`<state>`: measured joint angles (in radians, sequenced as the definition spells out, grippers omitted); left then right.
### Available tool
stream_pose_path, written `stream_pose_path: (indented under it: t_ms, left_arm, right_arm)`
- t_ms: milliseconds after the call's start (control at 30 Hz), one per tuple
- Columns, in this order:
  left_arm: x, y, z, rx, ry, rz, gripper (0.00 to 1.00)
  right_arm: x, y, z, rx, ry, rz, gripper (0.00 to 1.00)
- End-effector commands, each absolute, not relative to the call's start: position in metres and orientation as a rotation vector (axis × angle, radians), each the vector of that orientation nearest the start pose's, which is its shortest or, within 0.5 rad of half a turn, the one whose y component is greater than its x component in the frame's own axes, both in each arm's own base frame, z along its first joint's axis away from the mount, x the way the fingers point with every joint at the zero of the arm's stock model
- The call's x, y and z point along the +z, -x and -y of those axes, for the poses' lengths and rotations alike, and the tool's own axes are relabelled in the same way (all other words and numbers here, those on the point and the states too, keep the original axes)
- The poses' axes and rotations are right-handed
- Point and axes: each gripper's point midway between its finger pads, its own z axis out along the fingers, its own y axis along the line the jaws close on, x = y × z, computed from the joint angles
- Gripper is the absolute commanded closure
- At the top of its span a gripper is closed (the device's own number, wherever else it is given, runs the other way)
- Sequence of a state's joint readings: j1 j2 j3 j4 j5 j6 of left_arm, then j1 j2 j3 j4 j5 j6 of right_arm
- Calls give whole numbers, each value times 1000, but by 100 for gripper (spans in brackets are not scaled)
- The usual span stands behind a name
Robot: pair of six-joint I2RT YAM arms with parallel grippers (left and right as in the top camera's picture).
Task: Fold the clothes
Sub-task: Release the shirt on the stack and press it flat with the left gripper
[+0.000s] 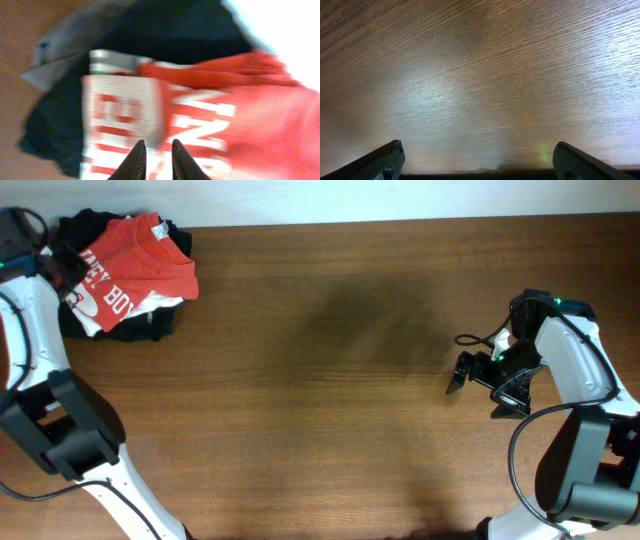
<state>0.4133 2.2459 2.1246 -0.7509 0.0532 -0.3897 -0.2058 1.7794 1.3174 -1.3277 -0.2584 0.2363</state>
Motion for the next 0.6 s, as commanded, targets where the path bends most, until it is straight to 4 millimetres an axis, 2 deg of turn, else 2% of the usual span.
stream_pose_path:
  t_ms: [0,100,200,233,267,367,400,467,567]
  left_arm:
    - [225,-562,-203,-129,805,-2151,90]
    - [216,-571,-194,-101,792,-2157,97]
    - [189,-575,-201,1,831,-2187,99]
    - [174,-575,-205,28,838,-2211,99]
    - [147,-577,-206,53,809,-2271,99]
    - [106,-573,-211,103,784,-2365,91]
    - [94,-566,-219,160,812,-2390,89]
    - [84,-549,-244,321,882,-2402,89]
    - [89,-534,-268,426,939,-2378,89]
  right_arm:
    - [85,-275,13,411,-768,-3231,2]
    - [85,-275,13,411,-768,-3231,2]
    - [85,-275,13,411,-768,-3231,2]
    - [85,-275,13,411,-768,-3231,2]
    - [85,-275,13,411,-768,-3231,2]
    - [85,-275,13,411,-768,-3231,2]
    - [85,-275,13,411,-768,-3231,2]
    - [85,-275,13,411,-768,-3231,2]
    - [85,-275,13,411,-768,-3231,2]
